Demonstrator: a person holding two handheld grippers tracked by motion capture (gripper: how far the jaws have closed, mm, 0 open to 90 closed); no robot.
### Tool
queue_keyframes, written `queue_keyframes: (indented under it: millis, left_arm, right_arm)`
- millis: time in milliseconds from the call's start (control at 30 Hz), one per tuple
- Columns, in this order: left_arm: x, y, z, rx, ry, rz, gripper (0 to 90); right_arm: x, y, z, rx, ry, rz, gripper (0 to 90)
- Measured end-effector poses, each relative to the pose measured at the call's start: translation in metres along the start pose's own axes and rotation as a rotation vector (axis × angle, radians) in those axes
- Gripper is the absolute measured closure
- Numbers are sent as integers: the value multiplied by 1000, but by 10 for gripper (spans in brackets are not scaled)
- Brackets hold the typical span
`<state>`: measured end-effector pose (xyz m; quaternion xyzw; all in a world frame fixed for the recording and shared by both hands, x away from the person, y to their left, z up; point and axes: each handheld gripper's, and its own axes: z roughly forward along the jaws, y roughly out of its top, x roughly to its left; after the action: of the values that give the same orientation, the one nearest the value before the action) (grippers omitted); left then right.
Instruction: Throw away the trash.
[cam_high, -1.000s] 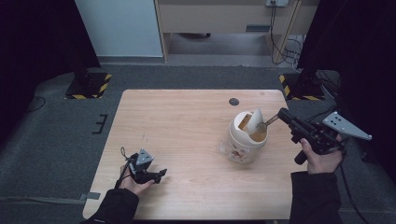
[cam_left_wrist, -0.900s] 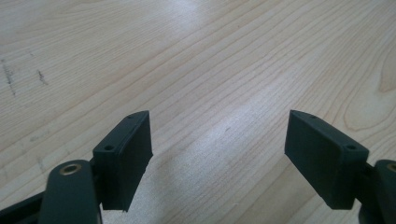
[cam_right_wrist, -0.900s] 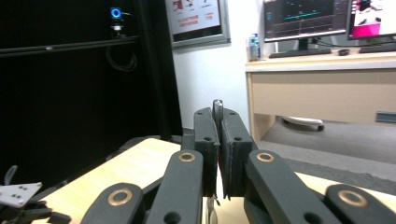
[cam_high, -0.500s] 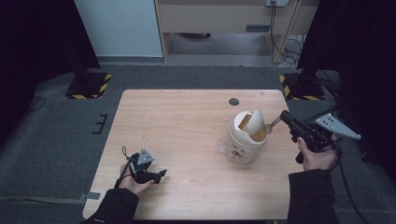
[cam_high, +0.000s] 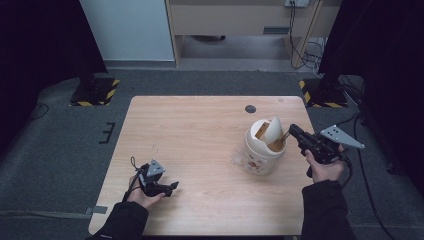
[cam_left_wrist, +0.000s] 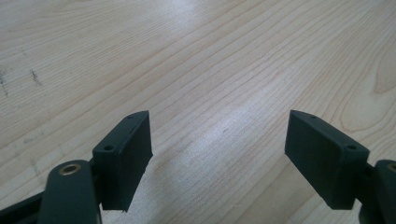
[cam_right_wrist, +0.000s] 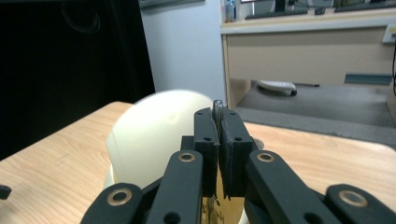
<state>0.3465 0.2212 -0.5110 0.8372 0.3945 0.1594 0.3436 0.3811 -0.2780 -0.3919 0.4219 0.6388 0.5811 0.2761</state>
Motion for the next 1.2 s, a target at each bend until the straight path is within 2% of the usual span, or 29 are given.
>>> queue_keyframes:
  millis: [67,167,200,233,300,333,433,500,533,567,600,633,667,700,733,867,1000,1167,1200]
  left_arm:
    - [0,0,0,2,1,0,227]
    - [1,0,-1,-1,2,1,227]
    - [1,0,-1,-1,2,1,227]
    - [1,1,-1,-4,3,0,227]
    - [2,1,-2,-6,4,0,227]
    - [2,1,-2,-6,4,0,226]
    - [3,1,-3,-9,8,-8,226]
    - [5,0,-4,-8,14,-14,221]
    - [6,-1,-4,-7,16,-19,221]
    - [7,-1,-4,-8,18,-22,211]
    - [8,-1,-4,-7,20,-24,211]
    - [11,-2,-4,-5,25,-29,200]
    - [11,-2,-4,-5,25,-29,197]
    - [14,-3,-5,-4,29,-37,196]
    - [14,-3,-5,-4,29,-37,193]
    - [19,-5,-5,5,39,-56,184]
    - [23,-8,-5,26,56,-68,176]
    - [30,-12,-4,46,72,-69,174]
    - [30,-12,-4,46,72,-69,173]
  right_arm:
    - [-1,-4,3,11,0,3,839]
    - [-1,-9,7,19,7,25,737]
    - [-1,-9,7,19,7,25,737]
    - [-2,-8,6,12,6,25,706]
    - [-4,-4,2,-15,-7,29,567]
    - [-4,-4,2,-15,-7,29,567]
    - [-9,-2,-5,-29,-44,23,423]
    - [-17,-5,-9,-25,-89,50,305]
    - [-17,-5,-9,-25,-89,50,305]
    - [-23,-12,-10,7,-105,67,263]
    - [-23,-12,-10,7,-105,67,263]
    - [-28,-22,-10,60,-117,72,234]
    - [-28,-22,-10,60,-117,72,234]
    - [-32,-34,-10,127,-134,61,221]
    - [-32,-34,-10,127,-134,61,221]
    - [-38,-53,-12,232,-164,33,215]
    - [-41,-67,-9,317,-169,13,193]
    - [-40,-92,1,471,-170,-8,194]
    - [-40,-92,1,471,-170,-8,194]
